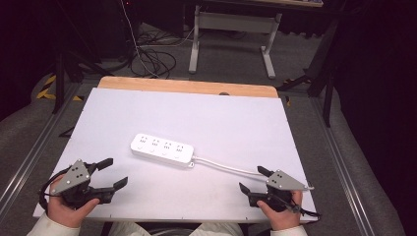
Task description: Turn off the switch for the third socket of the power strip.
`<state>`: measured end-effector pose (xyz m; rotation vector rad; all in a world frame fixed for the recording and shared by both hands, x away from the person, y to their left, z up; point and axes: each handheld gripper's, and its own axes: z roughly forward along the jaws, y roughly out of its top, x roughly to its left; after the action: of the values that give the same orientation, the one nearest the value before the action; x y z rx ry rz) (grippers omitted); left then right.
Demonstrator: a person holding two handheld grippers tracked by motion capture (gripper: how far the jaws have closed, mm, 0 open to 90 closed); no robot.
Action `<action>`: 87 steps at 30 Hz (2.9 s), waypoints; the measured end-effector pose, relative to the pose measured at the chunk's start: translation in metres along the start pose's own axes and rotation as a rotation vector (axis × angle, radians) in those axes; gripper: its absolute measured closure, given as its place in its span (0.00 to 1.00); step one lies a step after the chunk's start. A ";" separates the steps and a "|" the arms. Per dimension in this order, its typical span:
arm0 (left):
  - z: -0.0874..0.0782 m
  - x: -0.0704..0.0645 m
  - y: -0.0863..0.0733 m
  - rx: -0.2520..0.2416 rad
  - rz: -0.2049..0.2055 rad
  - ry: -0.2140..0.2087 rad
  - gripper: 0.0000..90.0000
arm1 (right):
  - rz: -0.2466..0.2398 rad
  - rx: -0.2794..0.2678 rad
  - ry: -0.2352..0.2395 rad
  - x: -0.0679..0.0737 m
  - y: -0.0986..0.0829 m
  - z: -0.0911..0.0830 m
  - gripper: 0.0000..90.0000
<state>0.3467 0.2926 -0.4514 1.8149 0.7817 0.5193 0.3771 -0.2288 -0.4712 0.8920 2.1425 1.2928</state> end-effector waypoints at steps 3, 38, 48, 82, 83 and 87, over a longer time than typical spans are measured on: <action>-0.001 0.000 0.001 0.002 0.008 0.000 0.24 | -0.004 -0.003 0.000 0.000 0.000 0.000 0.18; 0.003 0.003 0.032 0.063 0.003 -0.035 0.41 | -0.017 0.019 0.016 0.002 -0.001 0.004 0.18; 0.014 0.004 0.045 0.071 -0.003 -0.065 0.44 | -0.022 0.022 0.019 0.002 -0.001 0.005 0.19; 0.072 0.022 0.076 0.135 -0.023 -0.063 0.56 | -0.024 0.037 0.023 0.003 -0.003 0.008 0.19; 0.075 0.022 0.075 0.139 -0.031 -0.062 0.56 | -0.024 0.037 0.023 0.003 -0.003 0.008 0.19; 0.082 0.027 0.074 0.150 -0.035 -0.050 0.55 | -0.023 0.035 0.023 0.003 -0.003 0.007 0.19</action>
<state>0.4402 0.2404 -0.4123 1.9414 0.8351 0.4000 0.3793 -0.2234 -0.4768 0.8677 2.1937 1.2636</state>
